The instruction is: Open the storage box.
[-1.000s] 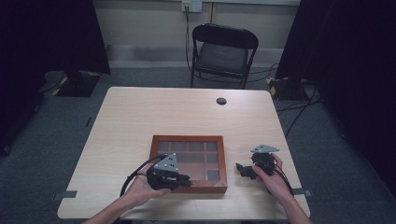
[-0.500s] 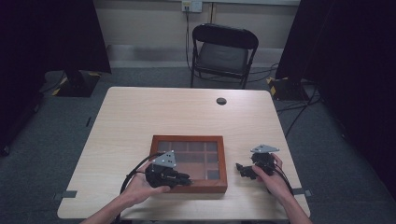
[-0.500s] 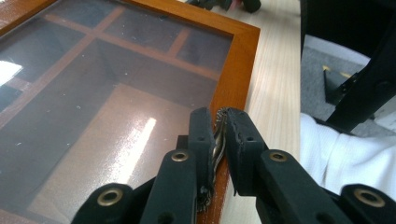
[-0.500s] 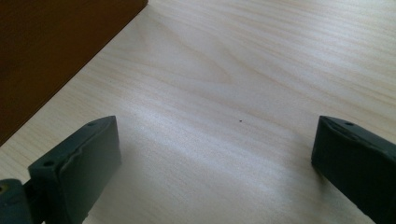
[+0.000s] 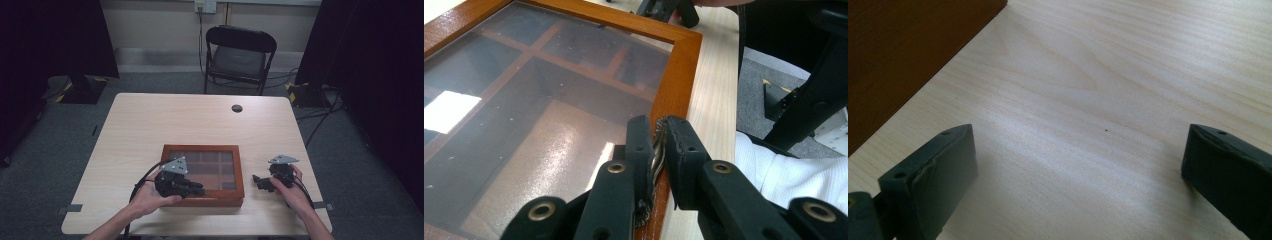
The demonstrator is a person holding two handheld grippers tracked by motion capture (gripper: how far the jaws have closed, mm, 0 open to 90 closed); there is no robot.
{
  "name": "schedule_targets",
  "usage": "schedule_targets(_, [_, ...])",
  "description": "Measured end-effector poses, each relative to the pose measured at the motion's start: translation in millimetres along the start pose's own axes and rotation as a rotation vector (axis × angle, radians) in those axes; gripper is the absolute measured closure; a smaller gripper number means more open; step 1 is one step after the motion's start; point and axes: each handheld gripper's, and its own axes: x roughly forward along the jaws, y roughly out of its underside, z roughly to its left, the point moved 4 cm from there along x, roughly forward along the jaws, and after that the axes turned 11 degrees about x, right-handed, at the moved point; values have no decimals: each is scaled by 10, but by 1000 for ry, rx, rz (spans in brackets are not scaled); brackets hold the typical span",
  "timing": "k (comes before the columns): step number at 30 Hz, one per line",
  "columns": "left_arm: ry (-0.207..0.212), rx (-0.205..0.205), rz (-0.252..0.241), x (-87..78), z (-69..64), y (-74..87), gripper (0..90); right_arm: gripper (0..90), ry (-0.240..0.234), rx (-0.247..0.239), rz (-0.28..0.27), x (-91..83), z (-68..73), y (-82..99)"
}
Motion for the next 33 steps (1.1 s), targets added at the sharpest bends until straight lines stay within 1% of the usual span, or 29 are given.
schedule_targets(7, [12,-21,-11,-44,28,-45,809,5,0,0,0,0,0,0])
schedule_targets(8, [14,-23,-21,-53,31,-59,809,5,0,0,0,0,0,0])
schedule_targets(11, [21,-29,-28,-92,53,-99,809,4,-1,0,0,1,0,-1])
schedule_targets(14, [24,-41,-48,-127,70,-139,809,4,-1,0,1,1,1,-1])
schedule_targets(18, [27,-40,-44,-155,88,-184,809,3,-4,0,1,4,1,-2])
schedule_targets(19, [27,-43,-52,-156,93,-198,809,3,-4,-1,1,4,1,-3])
schedule_targets(21, [22,-31,-53,-161,95,-220,810,3,-4,-1,1,4,1,-3])
schedule_targets(23, [17,-33,-56,-173,100,-239,810,3,-4,-1,1,4,1,-3])
schedule_targets(26, [24,-35,-52,-179,108,-254,810,3,-4,-1,1,4,1,-3])
schedule_targets(29, [23,-44,-70,-206,126,-281,811,3,-4,-1,1,4,1,-3])
schedule_targets(33, [19,-32,-61,-237,146,-336,811,3,-4,-1,1,4,1,-3])
